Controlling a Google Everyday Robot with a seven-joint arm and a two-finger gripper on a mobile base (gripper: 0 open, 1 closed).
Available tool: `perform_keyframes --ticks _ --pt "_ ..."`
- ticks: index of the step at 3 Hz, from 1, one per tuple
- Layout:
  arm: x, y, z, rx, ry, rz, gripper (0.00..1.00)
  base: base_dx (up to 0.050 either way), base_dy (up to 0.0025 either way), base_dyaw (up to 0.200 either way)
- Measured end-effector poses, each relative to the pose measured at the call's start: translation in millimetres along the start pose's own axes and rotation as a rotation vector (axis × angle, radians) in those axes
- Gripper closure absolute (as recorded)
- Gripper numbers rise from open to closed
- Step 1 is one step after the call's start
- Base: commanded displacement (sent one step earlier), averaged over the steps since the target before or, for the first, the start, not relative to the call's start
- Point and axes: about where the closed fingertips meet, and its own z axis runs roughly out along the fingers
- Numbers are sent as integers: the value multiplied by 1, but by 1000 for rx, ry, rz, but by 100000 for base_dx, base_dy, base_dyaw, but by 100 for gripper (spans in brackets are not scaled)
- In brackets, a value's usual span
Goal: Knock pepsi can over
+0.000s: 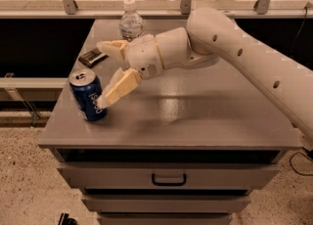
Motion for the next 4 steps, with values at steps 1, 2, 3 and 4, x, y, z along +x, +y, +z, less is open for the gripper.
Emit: perform_keyframes --ticks 1,2,3,4 --pt "-4 7 23 -23 -42 -10 0 0 0 0" --pt "1 15 38 -36 -62 -1 0 0 0 0" --pt "10 23 49 -49 -73 17 0 0 0 0" --pt "19 29 55 -57 -88 37 0 0 0 0"
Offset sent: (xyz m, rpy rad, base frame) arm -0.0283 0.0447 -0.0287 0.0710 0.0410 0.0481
